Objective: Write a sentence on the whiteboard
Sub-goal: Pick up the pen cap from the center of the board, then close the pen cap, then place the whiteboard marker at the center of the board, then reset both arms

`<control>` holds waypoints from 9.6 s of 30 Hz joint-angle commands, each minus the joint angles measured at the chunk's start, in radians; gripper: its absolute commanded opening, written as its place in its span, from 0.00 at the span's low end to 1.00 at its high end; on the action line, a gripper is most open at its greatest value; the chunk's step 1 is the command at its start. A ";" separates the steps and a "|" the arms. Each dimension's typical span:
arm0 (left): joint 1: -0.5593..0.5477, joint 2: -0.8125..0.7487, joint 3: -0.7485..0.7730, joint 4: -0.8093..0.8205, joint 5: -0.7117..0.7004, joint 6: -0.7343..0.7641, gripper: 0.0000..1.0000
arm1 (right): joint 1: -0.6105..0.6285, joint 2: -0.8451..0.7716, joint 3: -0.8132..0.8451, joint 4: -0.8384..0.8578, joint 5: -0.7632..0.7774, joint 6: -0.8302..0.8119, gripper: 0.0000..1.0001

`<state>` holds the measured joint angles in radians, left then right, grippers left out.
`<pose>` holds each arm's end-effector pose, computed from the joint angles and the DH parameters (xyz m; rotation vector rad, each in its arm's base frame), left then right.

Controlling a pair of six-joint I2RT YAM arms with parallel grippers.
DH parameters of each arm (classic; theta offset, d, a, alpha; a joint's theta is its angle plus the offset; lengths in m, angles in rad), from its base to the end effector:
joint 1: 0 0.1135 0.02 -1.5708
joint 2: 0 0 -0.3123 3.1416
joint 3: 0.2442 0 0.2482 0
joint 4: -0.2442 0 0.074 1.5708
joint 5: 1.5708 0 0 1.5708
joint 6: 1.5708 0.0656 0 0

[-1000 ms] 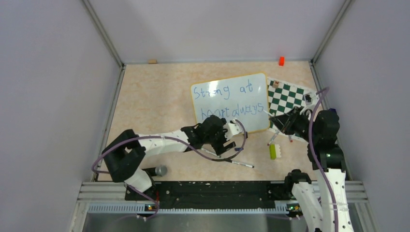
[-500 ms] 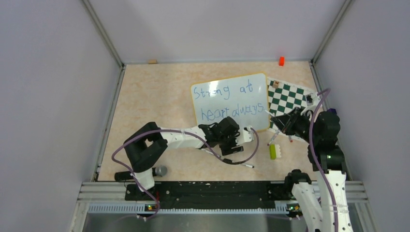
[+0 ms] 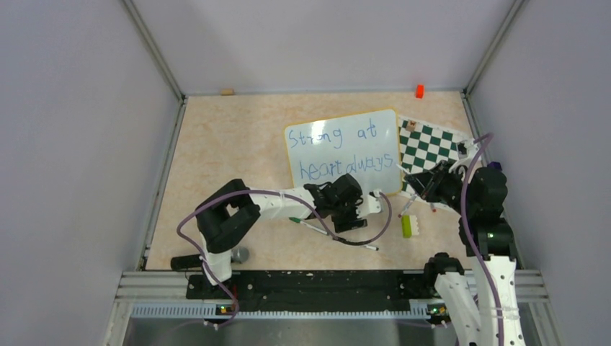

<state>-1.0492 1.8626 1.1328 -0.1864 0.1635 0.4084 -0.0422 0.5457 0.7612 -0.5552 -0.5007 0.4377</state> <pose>0.1969 -0.3641 0.1867 1.7379 1.8410 -0.4674 0.1008 0.0273 0.3419 0.1182 1.9330 0.7426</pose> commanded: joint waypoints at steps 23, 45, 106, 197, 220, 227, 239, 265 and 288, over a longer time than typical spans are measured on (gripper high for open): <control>0.015 -0.120 -0.119 0.116 0.124 -0.096 0.00 | -0.004 -0.075 0.023 -0.113 0.089 0.041 0.00; 0.076 -0.487 -0.509 0.502 0.015 -0.118 0.00 | 0.408 0.218 -0.195 0.171 -0.059 0.130 0.00; 0.075 -0.582 -0.570 0.550 0.093 -0.091 0.00 | 0.505 0.352 -0.262 0.331 -0.082 0.202 0.00; 0.245 -0.923 -0.742 0.625 -0.391 -0.458 0.72 | 0.592 0.368 -0.050 0.094 0.607 0.099 0.72; 0.549 -1.119 -0.895 0.611 -0.646 -0.595 0.81 | 0.216 0.103 -0.566 0.991 0.946 -0.347 0.64; 0.574 -1.056 -0.908 0.741 -0.736 -0.508 0.81 | 0.195 0.301 -0.680 1.382 0.884 -0.422 0.61; 0.866 -0.676 -1.016 1.307 -0.560 -0.470 0.78 | 0.190 0.723 -0.672 1.782 0.897 -0.432 0.61; 0.962 -0.614 -0.853 1.032 -0.442 -0.542 0.65 | 0.176 0.923 -0.620 1.885 0.907 -0.453 0.99; 1.040 -0.411 -0.873 1.311 -0.320 -0.420 0.70 | 0.175 0.925 -0.620 1.885 0.906 -0.453 0.99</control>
<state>-0.0139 1.4578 0.1520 1.1656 -0.2005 -0.0452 0.1455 1.4719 0.1192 1.2865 0.4061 -0.0181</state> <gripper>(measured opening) 0.692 0.988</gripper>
